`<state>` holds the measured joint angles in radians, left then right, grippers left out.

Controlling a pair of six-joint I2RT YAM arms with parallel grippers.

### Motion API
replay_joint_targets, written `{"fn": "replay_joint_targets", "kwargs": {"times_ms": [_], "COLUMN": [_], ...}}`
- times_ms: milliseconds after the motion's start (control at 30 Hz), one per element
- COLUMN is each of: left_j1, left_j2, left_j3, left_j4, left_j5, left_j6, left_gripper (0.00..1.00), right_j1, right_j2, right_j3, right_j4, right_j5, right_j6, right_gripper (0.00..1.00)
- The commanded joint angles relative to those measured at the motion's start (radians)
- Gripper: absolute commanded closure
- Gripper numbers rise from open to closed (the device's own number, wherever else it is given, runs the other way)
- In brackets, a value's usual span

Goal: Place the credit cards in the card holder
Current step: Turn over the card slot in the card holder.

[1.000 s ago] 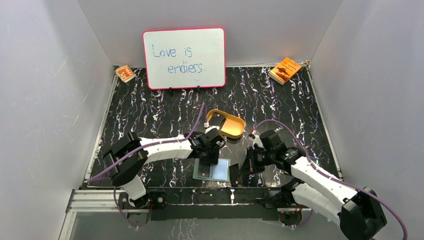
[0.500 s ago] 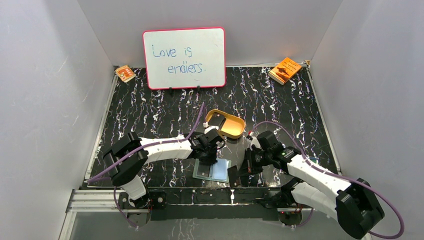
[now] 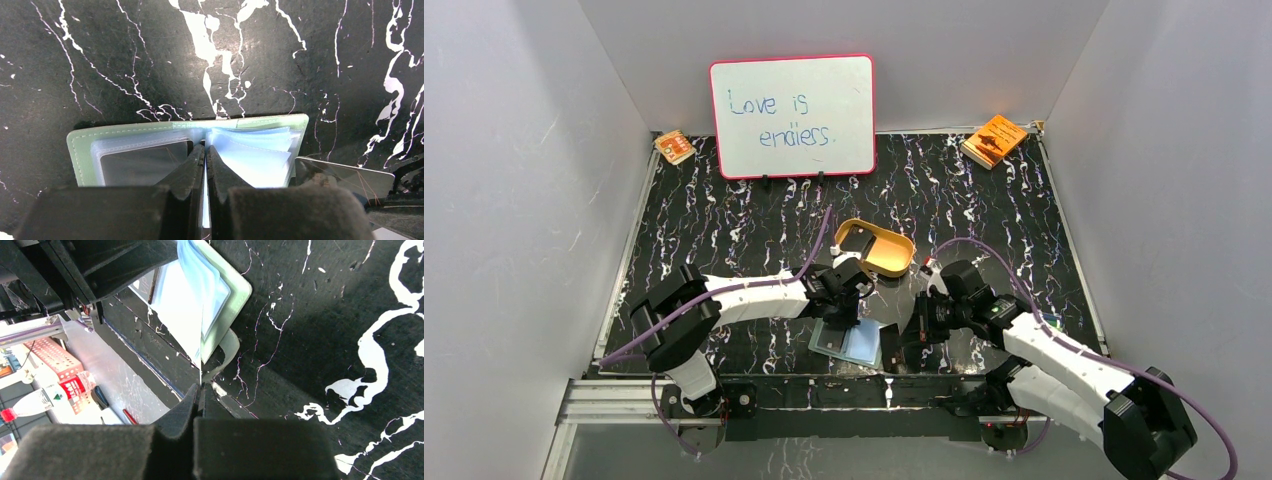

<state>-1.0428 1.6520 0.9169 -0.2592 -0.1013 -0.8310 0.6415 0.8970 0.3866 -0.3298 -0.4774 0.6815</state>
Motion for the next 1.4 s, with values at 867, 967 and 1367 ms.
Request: {"fn": "replay_joint_targets", "kwargs": {"times_ms": [867,967,1367], "left_j1": [-0.006,-0.006,-0.006], "left_j2": [0.062,0.060,-0.015], "left_j3": [-0.064,-0.048,0.070], "left_j4": [-0.067,-0.076,-0.173], "left_j5": [-0.015,-0.023,-0.078], "left_j6": [-0.003,0.002,0.052], "left_gripper": [1.00,1.00,0.63], "right_j1": [0.013,0.016,0.017], "right_j2": [0.283,0.323,0.374], "right_j3": [0.126,0.130,0.118], "right_j4": [0.167,0.199,0.287], "right_j5": [-0.128,-0.146,-0.155], "right_j6": [-0.096,-0.086,-0.041], "right_gripper": [1.00,1.00,1.00]}}
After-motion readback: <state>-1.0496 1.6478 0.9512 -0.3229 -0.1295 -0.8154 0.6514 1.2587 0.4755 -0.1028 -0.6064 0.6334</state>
